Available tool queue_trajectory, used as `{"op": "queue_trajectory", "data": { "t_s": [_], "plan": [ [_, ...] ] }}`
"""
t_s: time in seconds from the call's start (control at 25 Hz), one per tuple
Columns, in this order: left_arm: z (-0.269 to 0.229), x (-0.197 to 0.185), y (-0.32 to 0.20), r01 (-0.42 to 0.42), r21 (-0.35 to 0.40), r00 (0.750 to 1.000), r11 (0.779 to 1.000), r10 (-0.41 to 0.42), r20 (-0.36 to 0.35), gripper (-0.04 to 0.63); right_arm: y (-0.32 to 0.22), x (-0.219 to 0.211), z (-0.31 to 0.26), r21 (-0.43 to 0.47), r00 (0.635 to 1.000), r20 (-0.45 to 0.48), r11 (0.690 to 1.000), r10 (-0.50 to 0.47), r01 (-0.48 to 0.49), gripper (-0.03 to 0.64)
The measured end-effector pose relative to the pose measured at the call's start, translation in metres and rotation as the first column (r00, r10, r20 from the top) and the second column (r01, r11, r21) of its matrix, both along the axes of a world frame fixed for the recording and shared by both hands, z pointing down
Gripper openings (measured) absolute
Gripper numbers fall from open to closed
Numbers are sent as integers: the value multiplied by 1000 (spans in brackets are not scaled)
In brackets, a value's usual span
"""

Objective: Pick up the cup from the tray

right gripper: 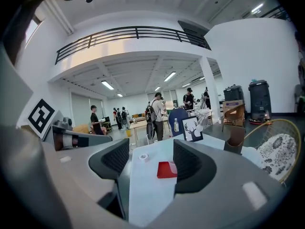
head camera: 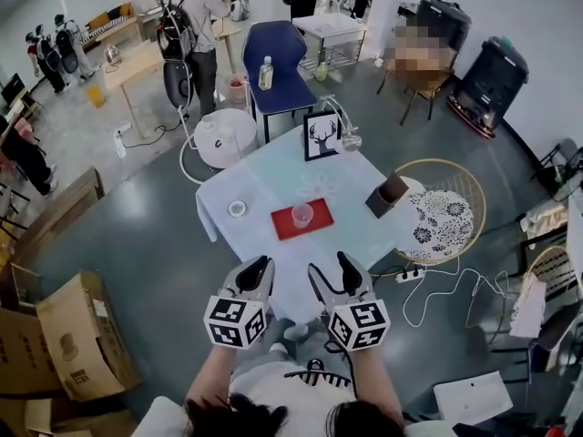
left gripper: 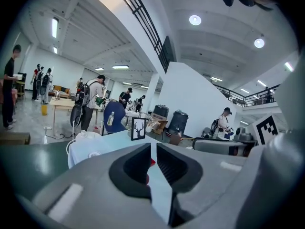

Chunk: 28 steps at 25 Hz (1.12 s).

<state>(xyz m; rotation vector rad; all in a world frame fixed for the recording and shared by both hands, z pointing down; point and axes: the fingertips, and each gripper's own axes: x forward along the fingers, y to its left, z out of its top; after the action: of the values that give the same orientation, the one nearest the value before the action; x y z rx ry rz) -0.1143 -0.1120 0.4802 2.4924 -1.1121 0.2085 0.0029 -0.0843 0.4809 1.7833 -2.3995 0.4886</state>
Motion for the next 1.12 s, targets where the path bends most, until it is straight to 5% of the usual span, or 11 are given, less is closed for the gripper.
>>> {"op": "queue_trajectory", "data": {
  "t_s": [0.8,1.12],
  "plan": [
    [44,43,-93,116,-111,990,987,-106,97,28,-127,19,78,-125,961,-104,962,-256,242,375],
    [63,41,-120,187,-155,976,970,-166,143,28,-168,23,142,-236,948,-122,936,-294,260,414]
  ]
}}
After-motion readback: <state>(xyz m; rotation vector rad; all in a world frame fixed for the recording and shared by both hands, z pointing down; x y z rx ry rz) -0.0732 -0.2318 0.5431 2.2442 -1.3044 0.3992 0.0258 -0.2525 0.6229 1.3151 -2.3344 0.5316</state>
